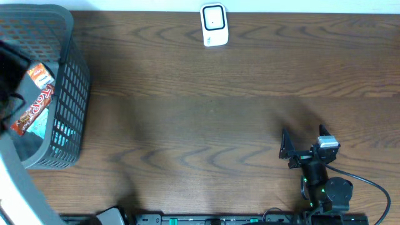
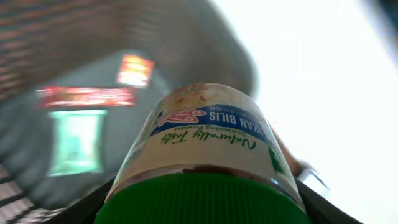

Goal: Scan the item barcode
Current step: 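Lift the jar out and hold it under the white scanner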

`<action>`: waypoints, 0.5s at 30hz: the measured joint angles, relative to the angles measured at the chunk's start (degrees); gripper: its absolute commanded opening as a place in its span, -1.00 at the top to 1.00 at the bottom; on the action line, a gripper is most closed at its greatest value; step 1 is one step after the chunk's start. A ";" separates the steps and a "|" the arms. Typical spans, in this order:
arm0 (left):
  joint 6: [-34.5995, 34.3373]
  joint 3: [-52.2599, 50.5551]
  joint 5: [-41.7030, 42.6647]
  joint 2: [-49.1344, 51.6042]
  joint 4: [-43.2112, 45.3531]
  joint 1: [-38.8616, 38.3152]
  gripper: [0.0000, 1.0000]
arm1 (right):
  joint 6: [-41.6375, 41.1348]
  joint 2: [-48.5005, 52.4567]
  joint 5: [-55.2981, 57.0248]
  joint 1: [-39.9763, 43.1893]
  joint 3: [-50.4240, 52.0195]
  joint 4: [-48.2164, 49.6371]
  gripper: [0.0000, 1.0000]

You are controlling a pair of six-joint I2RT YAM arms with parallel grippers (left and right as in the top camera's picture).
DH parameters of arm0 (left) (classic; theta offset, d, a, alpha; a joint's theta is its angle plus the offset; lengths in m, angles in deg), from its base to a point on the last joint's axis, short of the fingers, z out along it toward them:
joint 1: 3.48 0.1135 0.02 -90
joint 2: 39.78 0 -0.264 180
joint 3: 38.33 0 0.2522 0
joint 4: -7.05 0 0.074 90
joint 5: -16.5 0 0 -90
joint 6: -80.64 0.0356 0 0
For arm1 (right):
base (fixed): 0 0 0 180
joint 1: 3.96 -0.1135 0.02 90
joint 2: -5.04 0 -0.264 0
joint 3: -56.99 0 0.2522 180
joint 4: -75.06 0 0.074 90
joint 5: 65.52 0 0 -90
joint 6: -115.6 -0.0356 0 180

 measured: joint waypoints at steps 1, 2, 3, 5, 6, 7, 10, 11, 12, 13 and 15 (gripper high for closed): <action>-0.13 0.09 0.90 -0.74 0.31 -2.19 -0.22 | 0.00 0.00 0.00 0.00 0.00 -0.02 -0.98; -0.15 0.17 1.68 -1.18 0.48 -4.11 -0.22 | 0.00 0.00 -0.02 0.00 0.00 0.00 -0.99; -0.17 0.20 2.40 -1.36 0.57 -6.93 -0.22 | 0.00 0.00 0.00 0.00 0.00 -0.02 -0.99; -0.42 0.20 3.48 -0.96 0.37 -11.96 -0.22 | 0.00 0.00 -0.02 0.00 0.00 -0.02 -0.98; -0.61 0.20 4.02 -0.44 0.26 -14.21 -0.22 | 0.00 0.00 -0.02 0.00 0.00 -0.02 -0.99; -0.92 0.15 4.20 0.33 0.22 -16.94 -0.23 | 0.00 0.00 -0.02 0.00 0.00 -0.02 -0.99; -2.95 -0.24 3.54 3.39 -0.22 -24.04 -0.22 | 0.00 0.00 0.00 0.00 0.00 -0.02 -0.99; -3.76 -0.50 2.89 4.63 -0.74 -26.23 -0.22 | 0.00 0.00 -0.02 0.00 0.00 -0.02 -0.98; -4.92 -0.83 2.34 6.03 -1.27 -28.15 -0.22 | 0.00 0.00 -0.02 0.00 0.00 -0.02 -0.98; -6.19 -1.09 1.55 7.72 -1.75 -30.10 -0.22 | 0.00 0.00 -0.02 0.00 0.00 -0.02 -0.99; -8.85 -1.62 0.31 11.28 -2.40 -33.18 -0.22 | 0.00 0.00 -0.02 0.00 0.00 -0.02 -0.99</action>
